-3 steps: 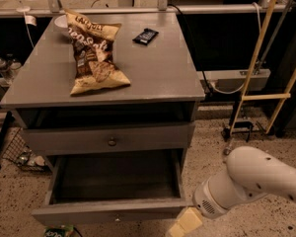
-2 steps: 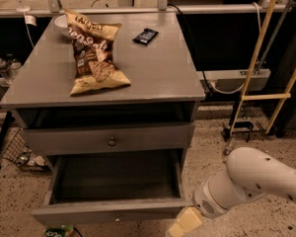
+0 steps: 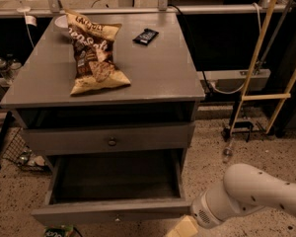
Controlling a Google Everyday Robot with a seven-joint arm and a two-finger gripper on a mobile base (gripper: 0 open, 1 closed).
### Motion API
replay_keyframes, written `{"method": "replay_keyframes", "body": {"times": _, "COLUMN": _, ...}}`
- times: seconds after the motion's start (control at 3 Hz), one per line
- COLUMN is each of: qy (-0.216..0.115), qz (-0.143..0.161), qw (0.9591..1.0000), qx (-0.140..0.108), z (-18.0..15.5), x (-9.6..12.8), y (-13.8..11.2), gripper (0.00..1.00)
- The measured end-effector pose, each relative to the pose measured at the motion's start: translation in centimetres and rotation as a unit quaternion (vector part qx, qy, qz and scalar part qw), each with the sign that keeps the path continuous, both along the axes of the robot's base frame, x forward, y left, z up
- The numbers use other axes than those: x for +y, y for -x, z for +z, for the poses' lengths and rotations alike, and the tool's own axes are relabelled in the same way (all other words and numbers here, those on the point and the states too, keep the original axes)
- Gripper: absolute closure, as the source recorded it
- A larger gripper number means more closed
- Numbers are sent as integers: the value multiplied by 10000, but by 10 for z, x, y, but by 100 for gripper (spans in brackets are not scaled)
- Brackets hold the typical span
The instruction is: Close middle drawer
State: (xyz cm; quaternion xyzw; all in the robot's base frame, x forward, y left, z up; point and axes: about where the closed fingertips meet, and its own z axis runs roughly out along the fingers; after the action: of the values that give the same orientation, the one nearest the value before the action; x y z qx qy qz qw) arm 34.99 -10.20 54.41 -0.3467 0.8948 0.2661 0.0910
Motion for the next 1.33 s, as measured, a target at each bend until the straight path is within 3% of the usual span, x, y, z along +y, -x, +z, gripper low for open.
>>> {"method": "replay_keyframes", "body": {"times": 0.67, "qy": -146, "qz": -508, "qw": 9982, "qx": 272, "z": -63, "x": -4, "y": 4, "gripper": 49}}
{"method": "replay_keyframes", "body": {"times": 1.33, "qy": -384, "qz": -653, "qw": 9968, "qx": 245, "z": -110, "x": -1, "y": -7, "gripper": 95}}
